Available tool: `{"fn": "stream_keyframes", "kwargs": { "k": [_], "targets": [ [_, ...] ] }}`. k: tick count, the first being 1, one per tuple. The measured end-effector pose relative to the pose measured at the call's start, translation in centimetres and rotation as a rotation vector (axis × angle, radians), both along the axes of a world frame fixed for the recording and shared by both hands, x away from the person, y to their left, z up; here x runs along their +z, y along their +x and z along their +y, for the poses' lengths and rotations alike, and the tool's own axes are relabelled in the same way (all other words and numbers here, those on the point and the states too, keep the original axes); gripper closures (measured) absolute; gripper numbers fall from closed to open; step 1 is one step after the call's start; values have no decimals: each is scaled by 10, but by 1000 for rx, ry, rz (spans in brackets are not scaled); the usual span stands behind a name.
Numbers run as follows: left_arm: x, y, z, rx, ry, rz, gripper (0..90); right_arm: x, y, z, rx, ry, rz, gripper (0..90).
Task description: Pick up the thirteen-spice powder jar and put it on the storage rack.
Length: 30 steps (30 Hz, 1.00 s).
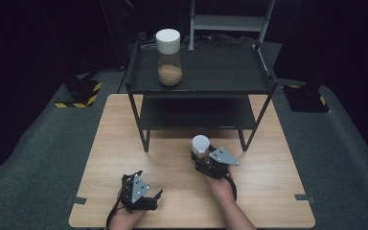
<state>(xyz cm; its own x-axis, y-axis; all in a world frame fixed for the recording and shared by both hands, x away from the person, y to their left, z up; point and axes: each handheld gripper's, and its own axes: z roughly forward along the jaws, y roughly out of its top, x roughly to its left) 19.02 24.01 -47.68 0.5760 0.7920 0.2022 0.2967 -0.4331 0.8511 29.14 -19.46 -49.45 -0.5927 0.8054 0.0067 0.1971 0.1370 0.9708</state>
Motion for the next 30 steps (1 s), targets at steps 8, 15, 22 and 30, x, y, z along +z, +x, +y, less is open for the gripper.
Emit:
{"fn": "stream_keyframes", "kwargs": {
  "k": [8, 15, 22, 30],
  "targets": [
    [0, 0, 0, -5, 3, 0, 10, 1, -2, -1, 5, -16, -14, 296],
    [0, 0, -1, -7, 9, -2, 10, 7, -16, -10, -8, -5, -38, 297],
    [0, 0, -1, -5, 7, 0, 10, 14, -31, -24, -23, 1, -70, 296],
    [0, 1, -1, -6, 6, 3, 10, 26, -47, -42, -31, -4, -94, 297]
  ]
}}
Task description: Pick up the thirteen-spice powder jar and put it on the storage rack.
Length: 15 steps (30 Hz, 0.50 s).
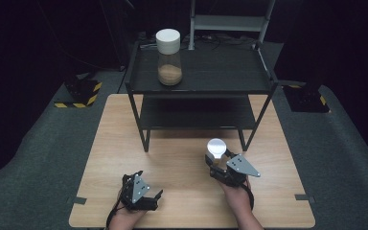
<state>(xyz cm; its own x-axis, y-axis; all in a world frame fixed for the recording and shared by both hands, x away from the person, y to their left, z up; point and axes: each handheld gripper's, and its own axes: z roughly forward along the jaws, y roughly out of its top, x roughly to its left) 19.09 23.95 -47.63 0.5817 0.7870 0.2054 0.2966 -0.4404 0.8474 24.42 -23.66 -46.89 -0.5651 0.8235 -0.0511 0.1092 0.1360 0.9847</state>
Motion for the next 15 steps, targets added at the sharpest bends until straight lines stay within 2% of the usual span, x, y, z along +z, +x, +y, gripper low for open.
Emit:
{"fn": "stream_keyframes", "kwargs": {
  "k": [15],
  "targets": [
    [0, 0, 1, -2, -1, 2, 10, 21, -21, -21, -26, 9, -45, 297]
  ]
}}
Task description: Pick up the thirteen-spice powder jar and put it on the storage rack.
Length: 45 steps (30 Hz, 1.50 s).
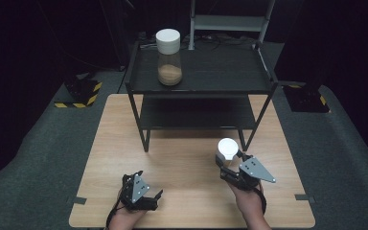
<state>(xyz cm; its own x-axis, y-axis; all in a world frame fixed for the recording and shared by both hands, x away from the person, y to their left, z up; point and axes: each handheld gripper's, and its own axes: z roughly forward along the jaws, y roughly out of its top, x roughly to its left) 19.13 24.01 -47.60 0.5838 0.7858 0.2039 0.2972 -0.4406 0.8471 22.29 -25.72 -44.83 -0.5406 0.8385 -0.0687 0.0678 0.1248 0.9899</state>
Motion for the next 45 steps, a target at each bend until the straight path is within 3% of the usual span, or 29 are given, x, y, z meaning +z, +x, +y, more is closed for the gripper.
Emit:
{"fn": "stream_keyframes", "kwargs": {
  "k": [13, 25, 45],
  "targets": [
    [0, 0, 0, -1, -2, 0, 10, 18, -6, -6, -5, 4, -28, 297],
    [0, 0, 1, -2, -5, 1, 10, 47, -6, -10, 6, 43, -49, 297],
    [0, 1, 2, -3, -12, 2, 10, 86, -2, -12, 12, 49, -95, 298]
  ]
}}
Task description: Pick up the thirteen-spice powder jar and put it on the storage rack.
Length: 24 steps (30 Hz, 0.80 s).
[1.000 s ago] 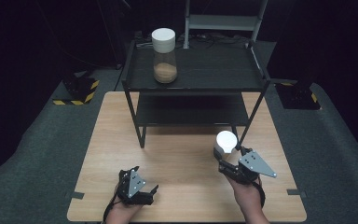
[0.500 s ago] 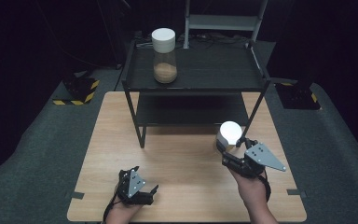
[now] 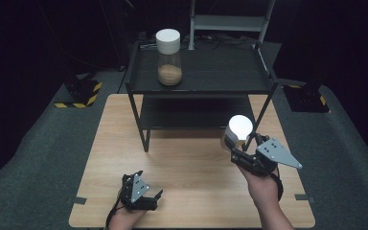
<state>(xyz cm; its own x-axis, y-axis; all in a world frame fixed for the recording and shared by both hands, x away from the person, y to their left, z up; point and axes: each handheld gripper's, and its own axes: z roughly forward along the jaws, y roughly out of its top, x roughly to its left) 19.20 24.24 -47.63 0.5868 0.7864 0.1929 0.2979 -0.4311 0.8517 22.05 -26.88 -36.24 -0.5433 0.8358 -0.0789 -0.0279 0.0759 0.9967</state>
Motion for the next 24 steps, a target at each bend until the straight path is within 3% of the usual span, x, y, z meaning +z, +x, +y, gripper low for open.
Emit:
{"fn": "stream_keyframes", "kwargs": {
  "k": [24],
  "targets": [
    [0, 0, 1, -3, -5, 2, 10, 48, 5, 1, -10, 0, -64, 298]
  ]
}}
